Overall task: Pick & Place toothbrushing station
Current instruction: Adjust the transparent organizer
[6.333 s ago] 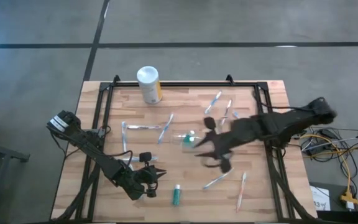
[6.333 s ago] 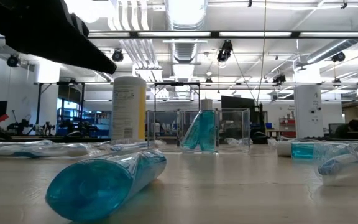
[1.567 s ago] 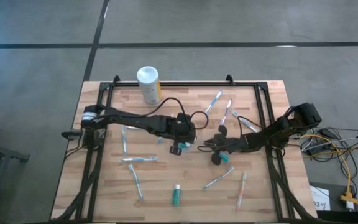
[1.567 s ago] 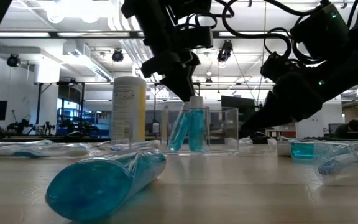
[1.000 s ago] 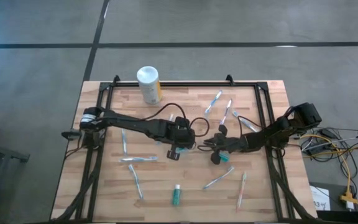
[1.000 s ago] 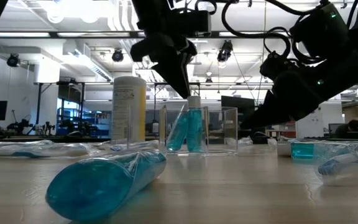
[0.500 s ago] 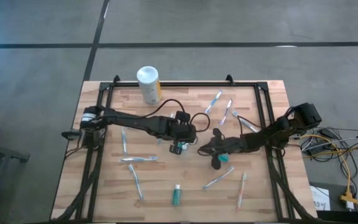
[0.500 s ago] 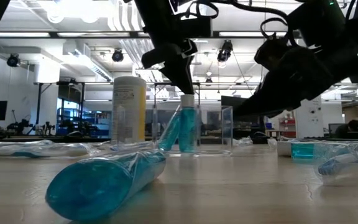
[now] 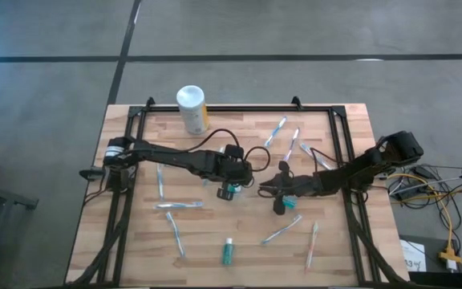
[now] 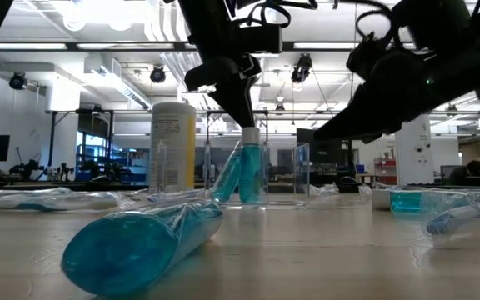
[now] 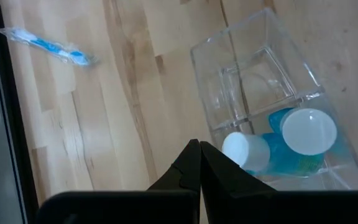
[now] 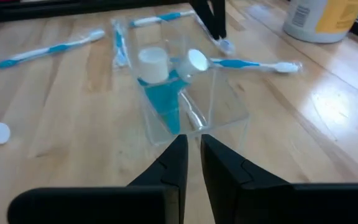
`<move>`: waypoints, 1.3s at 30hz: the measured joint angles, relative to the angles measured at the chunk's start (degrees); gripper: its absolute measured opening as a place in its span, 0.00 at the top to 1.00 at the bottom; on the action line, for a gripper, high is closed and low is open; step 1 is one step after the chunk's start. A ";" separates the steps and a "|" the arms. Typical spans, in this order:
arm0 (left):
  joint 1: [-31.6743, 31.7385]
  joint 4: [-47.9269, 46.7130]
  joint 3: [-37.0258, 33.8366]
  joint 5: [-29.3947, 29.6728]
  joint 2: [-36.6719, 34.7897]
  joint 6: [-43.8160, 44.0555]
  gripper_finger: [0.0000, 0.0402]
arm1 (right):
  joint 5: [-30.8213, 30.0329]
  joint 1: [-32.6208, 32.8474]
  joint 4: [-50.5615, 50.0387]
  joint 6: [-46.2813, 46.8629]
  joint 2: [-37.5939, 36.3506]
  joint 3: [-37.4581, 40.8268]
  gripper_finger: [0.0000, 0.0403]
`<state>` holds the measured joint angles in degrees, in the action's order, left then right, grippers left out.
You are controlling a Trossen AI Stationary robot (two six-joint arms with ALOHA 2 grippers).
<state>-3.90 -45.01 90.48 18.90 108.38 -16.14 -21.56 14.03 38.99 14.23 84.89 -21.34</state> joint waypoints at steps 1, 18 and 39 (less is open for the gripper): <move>0.00 0.00 -0.14 0.00 0.00 -0.02 0.99 | 0.26 0.49 -0.62 -0.52 -0.96 0.02 0.89; -0.28 1.55 -2.66 -2.48 0.00 -1.68 0.99 | 6.43 0.25 -1.38 -9.71 7.60 -8.24 0.89; -3.40 -3.68 -2.56 -2.68 -0.09 -0.20 0.99 | 4.91 -2.02 -2.81 -6.01 10.20 -10.38 0.89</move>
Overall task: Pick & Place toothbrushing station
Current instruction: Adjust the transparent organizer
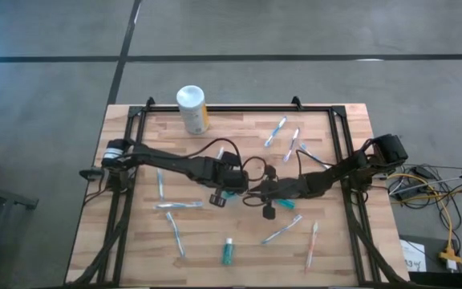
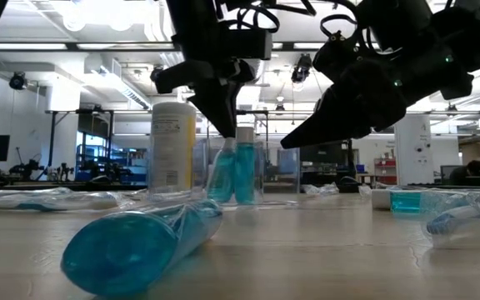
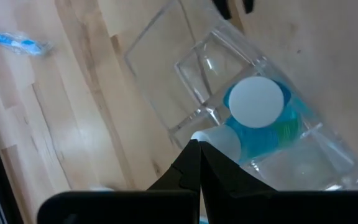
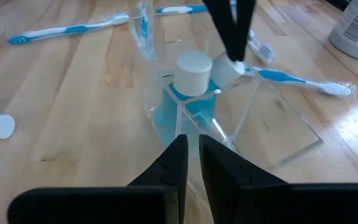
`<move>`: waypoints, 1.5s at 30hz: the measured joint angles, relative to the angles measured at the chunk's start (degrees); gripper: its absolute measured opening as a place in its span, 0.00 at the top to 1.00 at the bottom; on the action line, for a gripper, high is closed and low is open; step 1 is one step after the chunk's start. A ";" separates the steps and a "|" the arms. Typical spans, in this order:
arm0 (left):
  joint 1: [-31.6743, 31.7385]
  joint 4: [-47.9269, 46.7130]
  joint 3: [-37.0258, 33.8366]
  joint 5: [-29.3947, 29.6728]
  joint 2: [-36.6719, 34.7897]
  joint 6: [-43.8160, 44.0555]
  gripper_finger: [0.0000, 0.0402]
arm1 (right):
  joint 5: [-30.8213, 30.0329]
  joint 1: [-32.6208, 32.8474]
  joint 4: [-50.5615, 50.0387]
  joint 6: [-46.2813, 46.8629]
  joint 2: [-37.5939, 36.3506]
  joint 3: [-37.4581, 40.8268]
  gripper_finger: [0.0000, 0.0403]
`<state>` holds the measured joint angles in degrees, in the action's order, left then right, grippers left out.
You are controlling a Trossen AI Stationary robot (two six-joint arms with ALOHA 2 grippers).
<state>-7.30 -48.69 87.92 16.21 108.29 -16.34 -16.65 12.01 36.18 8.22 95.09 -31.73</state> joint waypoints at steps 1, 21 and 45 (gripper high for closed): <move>-0.27 -0.17 0.00 0.06 -0.04 0.00 0.99 | -0.05 -0.13 0.00 0.19 0.00 0.00 0.89; -6.11 -0.97 0.61 8.60 -3.52 12.15 0.99 | -1.74 -0.35 -0.04 -1.46 -1.26 -1.42 0.89; -30.78 48.34 -27.49 26.33 -1.12 59.79 0.99 | 6.20 -14.17 -19.98 -3.72 -12.13 -0.68 0.89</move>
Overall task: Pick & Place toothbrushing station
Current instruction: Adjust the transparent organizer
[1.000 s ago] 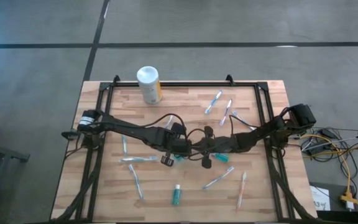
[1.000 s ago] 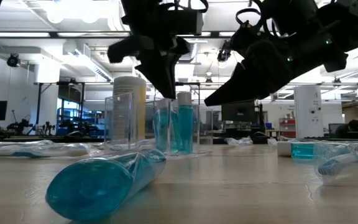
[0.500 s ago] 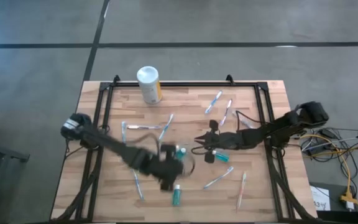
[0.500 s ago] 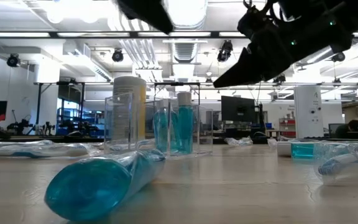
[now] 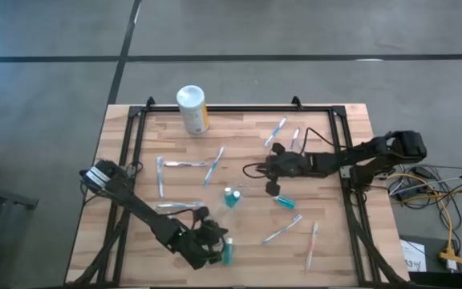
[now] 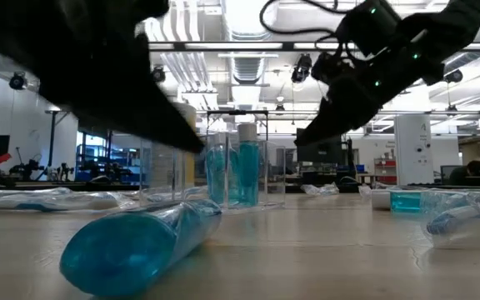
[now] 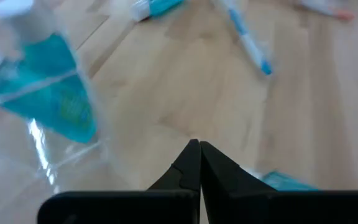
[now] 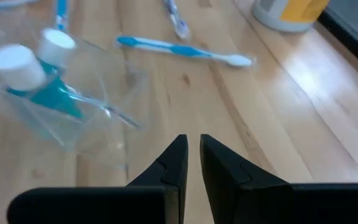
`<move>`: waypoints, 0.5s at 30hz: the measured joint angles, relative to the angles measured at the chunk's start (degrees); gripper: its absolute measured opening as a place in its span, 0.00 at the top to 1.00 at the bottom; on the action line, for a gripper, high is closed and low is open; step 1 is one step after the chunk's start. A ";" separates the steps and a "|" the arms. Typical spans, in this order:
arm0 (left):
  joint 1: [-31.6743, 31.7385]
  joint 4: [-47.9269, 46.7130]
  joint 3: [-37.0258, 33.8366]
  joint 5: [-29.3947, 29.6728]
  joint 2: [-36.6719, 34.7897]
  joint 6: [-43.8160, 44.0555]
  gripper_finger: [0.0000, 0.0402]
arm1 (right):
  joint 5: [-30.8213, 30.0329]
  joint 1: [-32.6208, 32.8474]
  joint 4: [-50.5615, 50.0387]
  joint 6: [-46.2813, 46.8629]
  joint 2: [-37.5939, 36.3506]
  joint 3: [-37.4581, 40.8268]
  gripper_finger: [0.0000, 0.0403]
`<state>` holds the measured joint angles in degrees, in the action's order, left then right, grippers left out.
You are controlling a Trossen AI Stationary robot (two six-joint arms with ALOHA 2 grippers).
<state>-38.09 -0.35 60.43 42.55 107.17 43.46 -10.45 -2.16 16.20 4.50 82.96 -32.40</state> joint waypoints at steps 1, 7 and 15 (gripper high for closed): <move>-0.02 0.47 -0.92 0.22 0.15 1.00 0.99 | 0.26 -0.45 0.52 0.03 0.69 -0.05 0.89; -0.01 0.21 -4.26 3.73 0.34 8.12 0.99 | 2.49 -2.31 2.76 -0.36 5.09 -0.13 0.89; 0.59 -5.31 -6.96 5.99 0.33 14.47 0.99 | 6.55 -3.27 4.16 1.42 10.98 -1.49 0.89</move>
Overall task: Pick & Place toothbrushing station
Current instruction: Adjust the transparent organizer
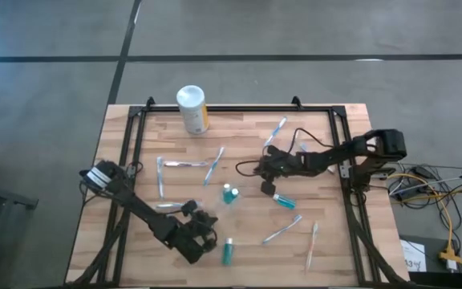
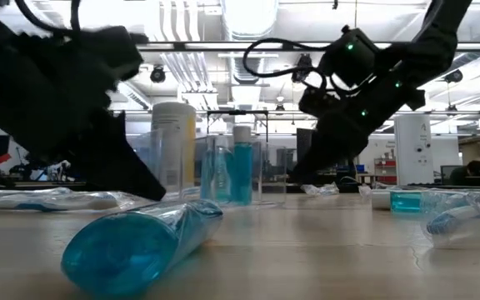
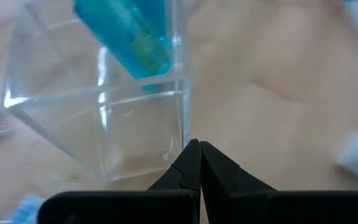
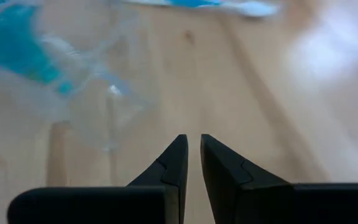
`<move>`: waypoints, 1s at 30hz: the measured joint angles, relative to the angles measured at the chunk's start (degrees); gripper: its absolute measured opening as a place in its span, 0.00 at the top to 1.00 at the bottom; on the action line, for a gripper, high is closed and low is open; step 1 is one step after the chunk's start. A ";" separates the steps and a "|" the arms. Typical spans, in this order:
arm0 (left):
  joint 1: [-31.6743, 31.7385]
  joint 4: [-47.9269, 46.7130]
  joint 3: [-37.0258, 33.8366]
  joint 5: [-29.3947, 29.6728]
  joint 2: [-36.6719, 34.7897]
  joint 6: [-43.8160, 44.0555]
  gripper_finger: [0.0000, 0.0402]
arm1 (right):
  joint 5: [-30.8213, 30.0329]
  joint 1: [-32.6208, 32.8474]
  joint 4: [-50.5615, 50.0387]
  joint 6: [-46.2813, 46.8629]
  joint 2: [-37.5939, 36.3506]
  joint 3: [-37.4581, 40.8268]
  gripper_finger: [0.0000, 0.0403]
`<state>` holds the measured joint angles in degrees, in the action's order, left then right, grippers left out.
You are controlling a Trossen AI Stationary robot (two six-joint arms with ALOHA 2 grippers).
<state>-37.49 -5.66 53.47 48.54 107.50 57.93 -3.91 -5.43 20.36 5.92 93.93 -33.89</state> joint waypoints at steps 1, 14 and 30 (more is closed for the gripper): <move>0.32 -1.15 -0.06 0.32 0.00 0.66 0.99 | 1.16 0.00 0.00 -0.07 0.71 -0.44 0.89; 3.31 -13.67 -0.21 1.00 -0.02 2.25 0.99 | 2.65 1.51 0.03 0.08 4.03 -3.45 0.89; 3.34 -20.81 1.69 -1.76 -4.61 -7.03 0.99 | 2.18 5.82 -0.01 0.89 3.58 -3.32 0.89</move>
<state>-34.15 -26.47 55.15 46.78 102.89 50.90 -1.73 0.39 20.35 6.81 97.51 -37.21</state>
